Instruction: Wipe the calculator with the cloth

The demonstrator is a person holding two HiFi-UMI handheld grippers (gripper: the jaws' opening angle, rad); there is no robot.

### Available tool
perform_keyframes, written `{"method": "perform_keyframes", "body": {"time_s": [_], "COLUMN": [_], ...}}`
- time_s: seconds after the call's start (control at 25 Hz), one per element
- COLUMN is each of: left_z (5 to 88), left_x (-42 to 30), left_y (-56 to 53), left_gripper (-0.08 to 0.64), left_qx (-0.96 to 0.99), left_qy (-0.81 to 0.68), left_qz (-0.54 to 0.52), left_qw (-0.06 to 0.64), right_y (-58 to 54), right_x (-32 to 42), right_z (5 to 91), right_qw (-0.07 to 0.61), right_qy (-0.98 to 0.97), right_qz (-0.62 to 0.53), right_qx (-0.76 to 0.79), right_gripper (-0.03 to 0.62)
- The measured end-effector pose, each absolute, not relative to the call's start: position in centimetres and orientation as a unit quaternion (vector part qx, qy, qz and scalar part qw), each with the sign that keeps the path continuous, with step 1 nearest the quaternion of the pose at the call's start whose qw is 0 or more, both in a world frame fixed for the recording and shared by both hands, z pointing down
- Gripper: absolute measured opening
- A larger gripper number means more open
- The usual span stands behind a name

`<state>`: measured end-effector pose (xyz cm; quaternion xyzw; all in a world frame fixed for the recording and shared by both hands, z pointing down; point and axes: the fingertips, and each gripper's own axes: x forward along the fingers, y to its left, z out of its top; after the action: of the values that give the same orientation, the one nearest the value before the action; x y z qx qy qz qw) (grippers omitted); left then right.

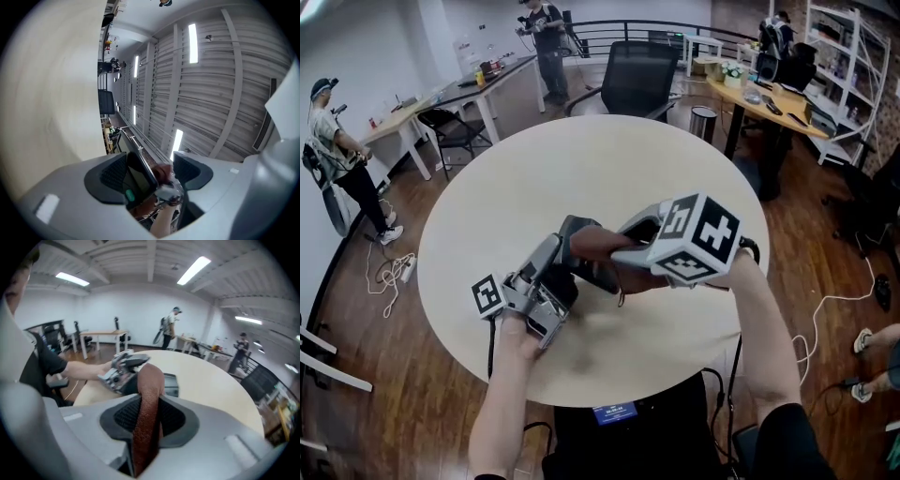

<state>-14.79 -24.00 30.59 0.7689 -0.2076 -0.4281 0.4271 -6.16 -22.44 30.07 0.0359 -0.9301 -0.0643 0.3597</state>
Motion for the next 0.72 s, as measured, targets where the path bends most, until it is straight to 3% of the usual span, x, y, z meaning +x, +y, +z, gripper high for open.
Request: {"method": "perform_keyframes", "body": {"time_s": [0.12, 0.2, 0.44, 0.72], "left_z": [29.9, 29.2, 27.0, 28.7], "left_x": [-14.4, -14.2, -8.9, -4.1], "left_y": [-23.4, -22.9, -24.2, -27.9], "left_gripper": [0.317, 0.290, 0.272, 0.221], "left_qx": [0.788, 0.798, 0.827, 0.818], "left_qy": [-0.200, -0.191, -0.158, -0.155], "left_qz": [-0.416, -0.412, -0.387, -0.351], "left_qw": [0.408, 0.396, 0.376, 0.428], "right_y": [-27.5, -27.8, -28.6, -30.0], "right_x": [-4.4, -4.6, -2.3, 0.2], "right_z": [31.8, 34.1, 34.7, 37.1], "right_qw": [0.351, 0.366, 0.319, 0.347], "right_qy": [-0.924, -0.918, -0.936, -0.923], "right_qz": [-0.030, -0.018, 0.039, 0.065], "right_qx": [0.146, 0.151, 0.145, 0.154], "right_gripper": [0.098, 0.098, 0.098, 0.095]}}
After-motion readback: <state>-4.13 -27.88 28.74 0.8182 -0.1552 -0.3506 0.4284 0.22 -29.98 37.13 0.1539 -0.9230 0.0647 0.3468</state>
